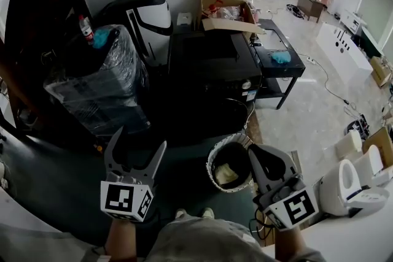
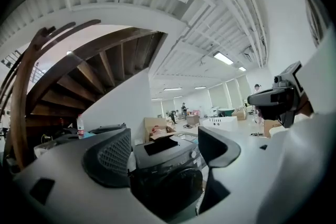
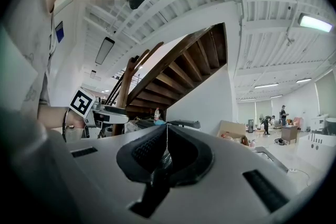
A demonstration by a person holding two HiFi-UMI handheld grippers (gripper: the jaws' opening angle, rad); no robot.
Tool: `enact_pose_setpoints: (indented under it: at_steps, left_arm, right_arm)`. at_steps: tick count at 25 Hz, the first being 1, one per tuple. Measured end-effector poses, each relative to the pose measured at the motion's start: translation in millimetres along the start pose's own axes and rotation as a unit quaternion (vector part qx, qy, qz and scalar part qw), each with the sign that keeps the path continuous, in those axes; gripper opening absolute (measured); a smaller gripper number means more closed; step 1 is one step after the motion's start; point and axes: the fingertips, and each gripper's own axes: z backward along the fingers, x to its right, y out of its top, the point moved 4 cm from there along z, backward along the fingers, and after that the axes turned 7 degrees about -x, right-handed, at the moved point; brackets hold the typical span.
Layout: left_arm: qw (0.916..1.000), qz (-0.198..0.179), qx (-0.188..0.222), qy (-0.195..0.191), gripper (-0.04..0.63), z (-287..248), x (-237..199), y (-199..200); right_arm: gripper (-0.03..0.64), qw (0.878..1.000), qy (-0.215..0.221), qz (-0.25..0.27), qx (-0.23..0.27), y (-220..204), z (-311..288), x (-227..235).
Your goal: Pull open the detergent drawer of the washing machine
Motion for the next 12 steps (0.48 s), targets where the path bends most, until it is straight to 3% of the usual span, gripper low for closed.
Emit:
enact_pose_setpoints:
  at_steps: [4,12]
  left_arm:
    - [0.9996,0.026,0.002,-0.010,0.402,-2,6,-1]
    - [0.9877,0.155,-0.002,-0.015,0.411,-26,-8,-28]
  right_arm:
    - [0.034,1.000,0.003,-0.001,0.003,-3,4,4]
    - [0.034,1.000,0.015,-0.005,-0.011,-14,-7,11]
